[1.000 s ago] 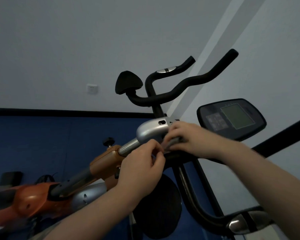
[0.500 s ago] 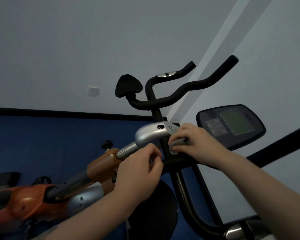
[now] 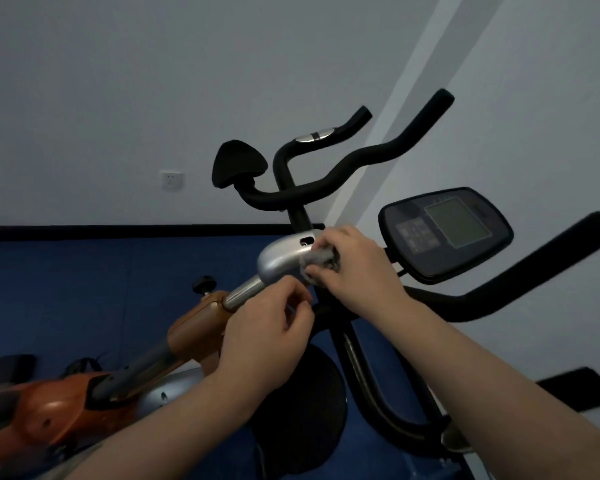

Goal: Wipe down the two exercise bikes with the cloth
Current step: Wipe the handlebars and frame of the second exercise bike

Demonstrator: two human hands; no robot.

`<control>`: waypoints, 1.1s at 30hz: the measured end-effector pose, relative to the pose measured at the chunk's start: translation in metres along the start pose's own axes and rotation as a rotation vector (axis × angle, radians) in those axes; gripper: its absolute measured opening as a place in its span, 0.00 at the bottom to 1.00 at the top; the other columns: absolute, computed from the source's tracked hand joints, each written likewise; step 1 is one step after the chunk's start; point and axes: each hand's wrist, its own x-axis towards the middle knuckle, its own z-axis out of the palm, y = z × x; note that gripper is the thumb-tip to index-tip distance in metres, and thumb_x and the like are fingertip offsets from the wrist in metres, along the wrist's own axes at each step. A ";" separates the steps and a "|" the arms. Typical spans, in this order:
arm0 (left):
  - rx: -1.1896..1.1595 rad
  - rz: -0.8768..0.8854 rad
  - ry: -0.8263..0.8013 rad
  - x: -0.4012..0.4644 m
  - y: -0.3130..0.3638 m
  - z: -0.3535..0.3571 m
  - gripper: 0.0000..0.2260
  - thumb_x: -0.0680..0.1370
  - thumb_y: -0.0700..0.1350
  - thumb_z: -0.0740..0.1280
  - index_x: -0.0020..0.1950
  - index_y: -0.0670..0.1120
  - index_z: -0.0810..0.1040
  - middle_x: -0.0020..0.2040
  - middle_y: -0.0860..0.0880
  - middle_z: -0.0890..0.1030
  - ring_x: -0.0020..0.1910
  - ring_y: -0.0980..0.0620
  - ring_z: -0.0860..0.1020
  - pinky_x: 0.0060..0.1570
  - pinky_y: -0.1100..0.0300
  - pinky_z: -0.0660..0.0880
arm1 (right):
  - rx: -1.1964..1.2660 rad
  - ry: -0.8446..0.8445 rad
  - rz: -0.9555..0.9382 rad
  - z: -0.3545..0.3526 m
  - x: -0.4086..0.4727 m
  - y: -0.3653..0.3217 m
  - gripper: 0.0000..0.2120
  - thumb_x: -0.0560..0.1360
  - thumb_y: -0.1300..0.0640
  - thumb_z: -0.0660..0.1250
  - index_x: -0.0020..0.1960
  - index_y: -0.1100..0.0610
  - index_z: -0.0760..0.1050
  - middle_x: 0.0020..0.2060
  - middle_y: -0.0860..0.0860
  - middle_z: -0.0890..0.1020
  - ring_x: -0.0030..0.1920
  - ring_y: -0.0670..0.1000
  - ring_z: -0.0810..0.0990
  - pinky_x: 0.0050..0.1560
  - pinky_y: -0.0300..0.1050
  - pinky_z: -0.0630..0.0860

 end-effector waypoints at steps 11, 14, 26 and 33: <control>-0.179 -0.026 -0.078 0.002 -0.006 0.001 0.07 0.78 0.47 0.64 0.44 0.60 0.76 0.44 0.62 0.78 0.41 0.61 0.78 0.40 0.56 0.77 | 0.012 0.260 0.056 0.013 -0.103 -0.011 0.14 0.72 0.62 0.72 0.56 0.52 0.80 0.54 0.47 0.74 0.56 0.47 0.71 0.52 0.37 0.72; -0.188 0.043 -0.139 0.002 -0.007 -0.001 0.08 0.78 0.45 0.65 0.48 0.60 0.77 0.47 0.63 0.78 0.43 0.61 0.78 0.40 0.64 0.75 | 0.119 0.086 0.135 0.007 -0.134 -0.001 0.10 0.74 0.55 0.71 0.53 0.43 0.79 0.52 0.38 0.73 0.55 0.42 0.72 0.52 0.35 0.70; -0.099 0.289 -0.249 0.003 -0.010 -0.006 0.14 0.78 0.42 0.62 0.58 0.61 0.74 0.54 0.67 0.75 0.57 0.68 0.72 0.54 0.68 0.69 | 0.129 0.169 0.379 0.010 -0.127 -0.020 0.10 0.73 0.53 0.72 0.52 0.41 0.77 0.49 0.36 0.77 0.50 0.37 0.75 0.50 0.35 0.72; 0.085 0.367 -0.238 0.005 -0.002 -0.006 0.15 0.78 0.50 0.60 0.62 0.55 0.77 0.56 0.63 0.76 0.56 0.63 0.73 0.51 0.69 0.68 | 0.001 0.140 0.476 0.007 -0.119 -0.028 0.08 0.75 0.49 0.68 0.53 0.43 0.72 0.44 0.39 0.78 0.44 0.42 0.76 0.43 0.40 0.72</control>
